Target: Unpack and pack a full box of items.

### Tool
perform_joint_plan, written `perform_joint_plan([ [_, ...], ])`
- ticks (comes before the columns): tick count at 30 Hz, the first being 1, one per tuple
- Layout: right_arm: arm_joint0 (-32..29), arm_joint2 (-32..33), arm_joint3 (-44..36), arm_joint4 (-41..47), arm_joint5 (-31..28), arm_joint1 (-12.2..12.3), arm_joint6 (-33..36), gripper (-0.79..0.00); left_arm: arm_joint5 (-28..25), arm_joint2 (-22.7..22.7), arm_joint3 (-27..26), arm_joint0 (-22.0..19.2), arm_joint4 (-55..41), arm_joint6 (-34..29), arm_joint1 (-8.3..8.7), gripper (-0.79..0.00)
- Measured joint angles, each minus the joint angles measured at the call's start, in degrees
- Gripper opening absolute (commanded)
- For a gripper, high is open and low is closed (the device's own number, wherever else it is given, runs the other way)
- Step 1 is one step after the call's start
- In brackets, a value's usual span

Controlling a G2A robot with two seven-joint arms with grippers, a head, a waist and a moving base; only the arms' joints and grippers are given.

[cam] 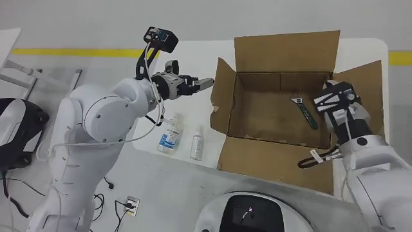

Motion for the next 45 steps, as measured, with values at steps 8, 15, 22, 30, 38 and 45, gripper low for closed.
perform_joint_plan([
  [8,13.0,-9.0,14.5,-0.7,4.8,-2.9,7.2,-0.785,0.0,0.0,0.0,0.0,0.0,0.0,0.0,0.0],
  [15,12.9,-8.9,14.3,-0.7,4.8,-2.8,7.1,-0.785,0.0,0.0,0.0,0.0,0.0,0.0,0.0,0.0],
  [22,12.9,-8.9,14.3,-0.7,4.8,-2.8,7.1,-0.785,2.3,-1.1,0.5,2.7,0.3,8.2,-0.27,0.0],
  [30,11.4,-10.6,15.1,0.4,4.7,-3.6,10.2,-0.785,8.2,-3.2,0.0,4.7,2.2,15.1,-0.5,0.0],
  [38,15.7,-14.2,23.7,5.8,9.6,-6.2,23.0,-0.785,8.0,-3.2,-0.1,4.8,2.9,15.1,-0.46,0.0],
  [45,18.7,-16.7,29.4,5.4,8.6,-7.4,25.4,-0.785,8.0,-3.2,-0.1,4.8,2.9,15.1,-0.46,0.0],
])
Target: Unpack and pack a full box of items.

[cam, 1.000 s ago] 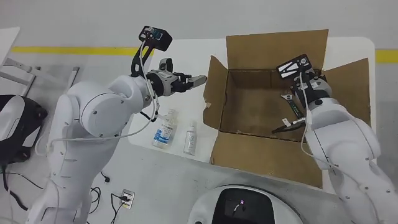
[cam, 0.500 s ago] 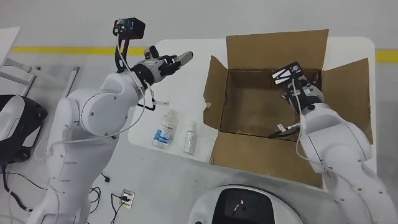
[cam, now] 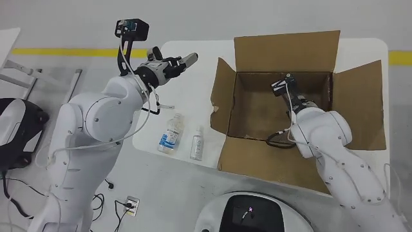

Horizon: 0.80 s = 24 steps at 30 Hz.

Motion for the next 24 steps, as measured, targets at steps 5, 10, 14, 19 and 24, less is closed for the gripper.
perform_joint_plan([
  [5,0.0,0.0,-0.1,0.0,0.0,0.0,0.0,-0.785,0.0,0.0,0.0,0.0,0.0,0.0,0.0,0.0],
  [10,0.0,0.0,-0.1,0.0,0.0,0.0,0.0,-0.785,0.0,0.0,0.0,0.0,0.0,0.0,0.0,0.0],
  [14,0.0,0.0,-0.1,0.0,0.0,0.0,0.0,-0.785,0.0,0.0,0.0,0.0,0.0,0.0,0.0,0.0],
  [19,-0.8,0.1,0.2,-0.3,-0.1,0.0,-1.2,-0.785,0.0,0.0,0.0,0.0,0.0,0.0,0.0,0.0],
  [24,-1.4,-1.6,1.7,-4.1,1.1,-0.7,-0.5,-0.785,0.0,0.0,0.0,0.0,0.0,0.0,0.0,0.0],
])
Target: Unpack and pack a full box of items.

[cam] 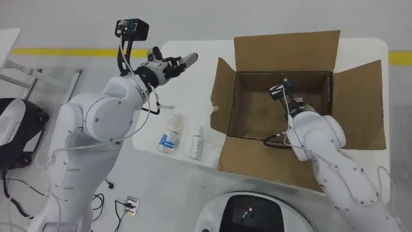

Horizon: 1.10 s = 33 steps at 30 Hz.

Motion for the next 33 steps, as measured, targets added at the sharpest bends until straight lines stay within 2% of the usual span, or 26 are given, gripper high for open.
perform_joint_plan([
  [5,1.5,-2.8,3.8,-5.2,3.1,-1.5,2.5,-0.785,0.0,0.0,0.0,0.0,0.0,0.0,0.0,0.0],
  [7,2.2,-3.2,5.5,-4.7,3.5,-2.2,2.3,-0.785,0.0,0.0,0.0,0.0,0.0,0.0,0.0,0.0],
  [20,6.9,-3.3,15.2,-4.7,1.7,-5.1,0.8,-0.779,0.0,0.0,0.0,0.0,0.0,0.0,0.0,0.0],
  [22,7.2,-3.0,16.1,-4.8,1.5,-5.5,0.8,-0.711,0.0,0.0,0.0,0.0,0.0,0.0,0.0,0.0],
  [25,7.5,-2.6,17.3,-4.3,0.7,-5.9,0.9,-0.677,0.0,0.0,0.0,0.0,0.0,0.0,0.0,0.0],
  [31,7.9,-2.2,19.5,-3.9,-0.2,-6.8,0.0,-0.486,0.0,0.0,0.0,0.0,0.0,0.0,0.0,0.0],
  [33,8.1,-1.9,20.1,-3.6,-0.2,-7.1,-0.3,-0.468,0.0,0.0,0.0,0.0,0.0,0.0,0.0,0.0],
])
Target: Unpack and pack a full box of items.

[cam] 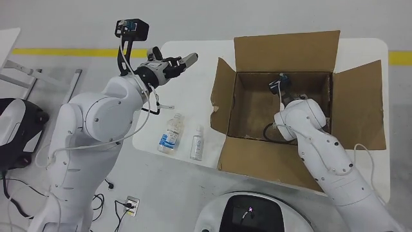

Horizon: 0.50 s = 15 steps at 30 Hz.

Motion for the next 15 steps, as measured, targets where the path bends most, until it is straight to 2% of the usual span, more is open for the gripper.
perform_joint_plan([
  [5,0.3,0.4,1.8,0.2,-0.5,-0.7,-0.5,-0.434,0.0,0.0,0.0,0.0,0.0,0.0,0.0,0.0],
  [10,0.5,0.6,3.6,-0.1,-0.4,-1.4,-0.6,-0.465,0.0,0.0,0.0,0.0,0.0,0.0,0.0,0.0],
  [15,1.0,0.6,5.6,-0.3,-0.6,-2.1,-0.6,-0.453,0.0,0.0,0.0,0.0,0.0,0.0,0.0,0.0],
])
